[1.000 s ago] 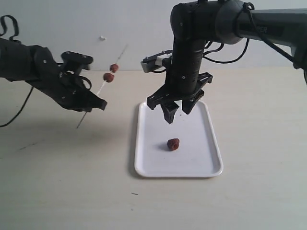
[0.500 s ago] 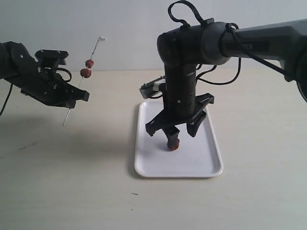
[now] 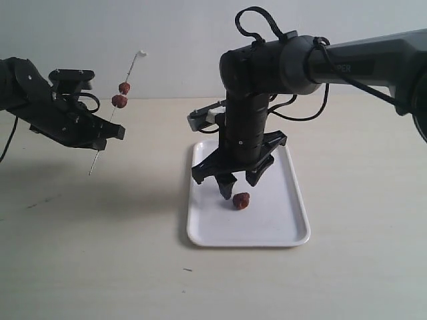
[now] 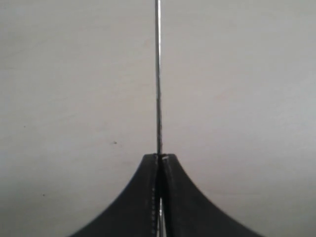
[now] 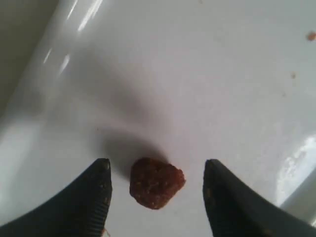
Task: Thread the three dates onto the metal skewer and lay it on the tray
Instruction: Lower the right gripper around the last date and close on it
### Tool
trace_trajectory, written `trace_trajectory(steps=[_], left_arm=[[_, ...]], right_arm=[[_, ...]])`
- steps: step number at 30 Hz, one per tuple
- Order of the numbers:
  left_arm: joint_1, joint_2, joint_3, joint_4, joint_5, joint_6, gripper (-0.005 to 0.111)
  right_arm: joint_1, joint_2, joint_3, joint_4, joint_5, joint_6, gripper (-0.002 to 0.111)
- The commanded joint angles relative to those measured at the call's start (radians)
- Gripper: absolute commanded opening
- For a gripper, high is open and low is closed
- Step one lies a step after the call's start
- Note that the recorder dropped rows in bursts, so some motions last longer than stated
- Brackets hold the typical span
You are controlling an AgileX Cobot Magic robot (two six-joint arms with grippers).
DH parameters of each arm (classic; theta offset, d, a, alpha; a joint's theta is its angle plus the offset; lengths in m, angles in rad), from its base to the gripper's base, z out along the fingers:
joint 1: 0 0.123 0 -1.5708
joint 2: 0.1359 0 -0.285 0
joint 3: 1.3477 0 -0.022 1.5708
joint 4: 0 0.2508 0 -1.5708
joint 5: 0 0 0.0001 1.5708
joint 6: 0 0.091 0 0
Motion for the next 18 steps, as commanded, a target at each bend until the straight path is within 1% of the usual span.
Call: trace_trajectory(steps=[1,5,12,14,18], left_arm=[[-0.005,-0.007,-0.006,-0.011,-0.006,0.005,0.000],[-0.005,-0.007,-0.006,-0.011,-0.012,0.005,0.000],[-0.005,-0.007,-0.006,-0.015,-0.012,0.005,0.000],[-0.005,-0.007,-0.006,-0.015,-0.012,0.005,0.000],[-0.005,-0.007,-0.006,-0.015,-0.012,0.005,0.000]], right_arm=[[0.003,0.034,0.005,0.009,-0.013,0.004,0.054],[0.003,0.052,0.005,0.009,-0.008,0.028,0.053],[0.003,0.052,0.005,0.009,0.010,0.028,0.044],[0.003,0.052,0.005,0.009,0.013,0.028,0.040],[0.003,0.052,0.005,0.009,0.018,0.028,0.025]])
